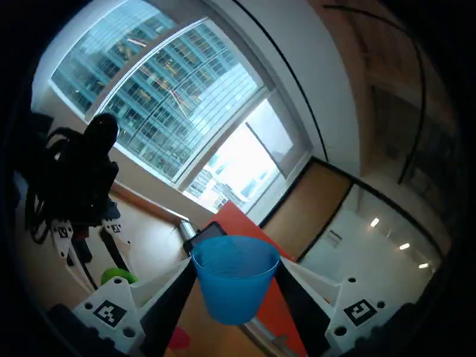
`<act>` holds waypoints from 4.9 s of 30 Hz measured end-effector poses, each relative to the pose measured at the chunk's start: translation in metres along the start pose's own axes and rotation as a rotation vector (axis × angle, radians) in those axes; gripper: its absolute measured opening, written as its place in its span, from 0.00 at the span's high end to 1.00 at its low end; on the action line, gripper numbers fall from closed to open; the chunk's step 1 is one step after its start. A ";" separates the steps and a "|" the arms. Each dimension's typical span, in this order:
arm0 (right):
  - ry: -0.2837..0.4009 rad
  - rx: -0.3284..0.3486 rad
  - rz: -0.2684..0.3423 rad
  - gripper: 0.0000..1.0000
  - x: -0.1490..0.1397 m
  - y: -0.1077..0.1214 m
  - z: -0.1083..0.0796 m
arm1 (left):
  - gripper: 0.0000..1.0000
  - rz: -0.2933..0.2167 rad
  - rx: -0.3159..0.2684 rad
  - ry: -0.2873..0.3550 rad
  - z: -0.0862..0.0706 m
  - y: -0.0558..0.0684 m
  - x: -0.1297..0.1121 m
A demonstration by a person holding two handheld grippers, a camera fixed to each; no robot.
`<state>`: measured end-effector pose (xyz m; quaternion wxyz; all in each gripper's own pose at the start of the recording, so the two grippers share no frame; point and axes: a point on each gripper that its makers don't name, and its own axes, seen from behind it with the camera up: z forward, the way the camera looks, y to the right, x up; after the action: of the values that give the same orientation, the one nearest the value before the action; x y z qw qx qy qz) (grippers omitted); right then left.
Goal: Pour water
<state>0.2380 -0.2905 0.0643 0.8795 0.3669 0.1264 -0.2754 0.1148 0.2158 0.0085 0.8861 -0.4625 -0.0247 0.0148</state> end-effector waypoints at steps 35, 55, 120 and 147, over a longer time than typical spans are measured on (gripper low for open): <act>-0.094 -0.005 0.630 0.09 -0.041 0.015 -0.008 | 0.14 0.016 0.052 0.014 -0.010 -0.018 0.013; -0.119 -0.085 0.643 0.09 -0.067 0.043 -0.052 | 0.15 0.026 0.132 0.015 -0.033 -0.046 0.020; -0.463 0.144 0.597 0.08 -0.225 -0.073 -0.103 | 0.14 -0.001 0.155 -0.345 -0.028 -0.082 -0.097; -0.575 0.220 0.603 0.07 -0.273 -0.108 -0.108 | 0.14 -0.035 0.123 -0.518 -0.022 -0.091 -0.159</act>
<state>-0.0495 -0.1688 0.0426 0.8758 0.3871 -0.2670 -0.1088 -0.0424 0.1379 0.0663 0.8768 -0.3880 -0.2578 0.1188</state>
